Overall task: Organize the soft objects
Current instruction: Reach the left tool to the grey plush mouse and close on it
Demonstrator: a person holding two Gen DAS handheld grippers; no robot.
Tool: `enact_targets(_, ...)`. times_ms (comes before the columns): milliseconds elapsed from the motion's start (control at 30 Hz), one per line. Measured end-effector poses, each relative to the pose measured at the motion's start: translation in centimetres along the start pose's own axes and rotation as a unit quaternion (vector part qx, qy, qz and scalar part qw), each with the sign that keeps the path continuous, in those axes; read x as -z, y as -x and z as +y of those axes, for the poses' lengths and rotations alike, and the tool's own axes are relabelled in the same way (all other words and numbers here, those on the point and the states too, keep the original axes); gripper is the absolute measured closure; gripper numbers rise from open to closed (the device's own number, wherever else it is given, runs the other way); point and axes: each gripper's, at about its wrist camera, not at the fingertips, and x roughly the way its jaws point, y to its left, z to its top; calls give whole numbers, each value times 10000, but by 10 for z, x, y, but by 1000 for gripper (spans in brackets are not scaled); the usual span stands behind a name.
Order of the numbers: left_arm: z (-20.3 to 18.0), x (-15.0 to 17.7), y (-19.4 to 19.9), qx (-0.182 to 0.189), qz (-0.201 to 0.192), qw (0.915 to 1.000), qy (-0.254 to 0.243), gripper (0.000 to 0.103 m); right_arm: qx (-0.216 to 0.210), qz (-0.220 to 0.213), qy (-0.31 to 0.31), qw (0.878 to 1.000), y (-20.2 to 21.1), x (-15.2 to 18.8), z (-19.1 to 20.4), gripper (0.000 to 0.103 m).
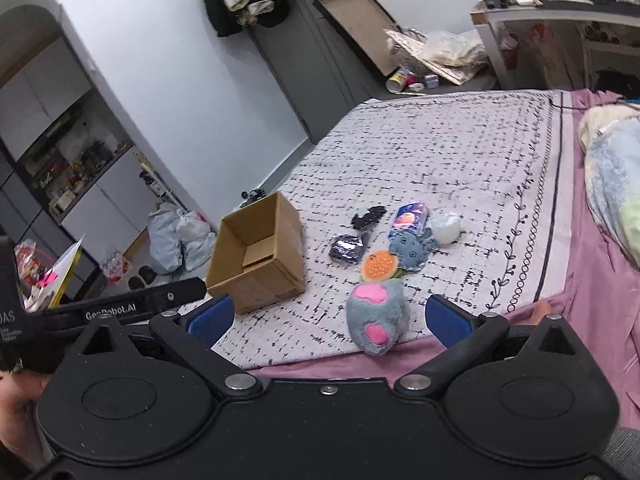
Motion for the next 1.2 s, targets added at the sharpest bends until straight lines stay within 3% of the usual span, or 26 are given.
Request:
enact_targets(633, -16, 10, -82, 166, 475, 9978, 438, 8, 49, 124, -1048, 9944, -47, -5, -59, 6)
enact_targets(833, -17, 10, -105, 261, 672, 9957, 589, 17, 117, 341, -1309, 9907, -65, -5, -68, 10)
enact_targets(967, -15, 11, -121, 357, 859, 9927, 770, 30, 65, 568, -1567, 9860, -83, -4, -77, 20)
enact_targets(1200, -13, 18, -150, 584, 1210, 9853, 1052, 41, -69, 1066, -2046, 9730, -121, 0, -90, 34)
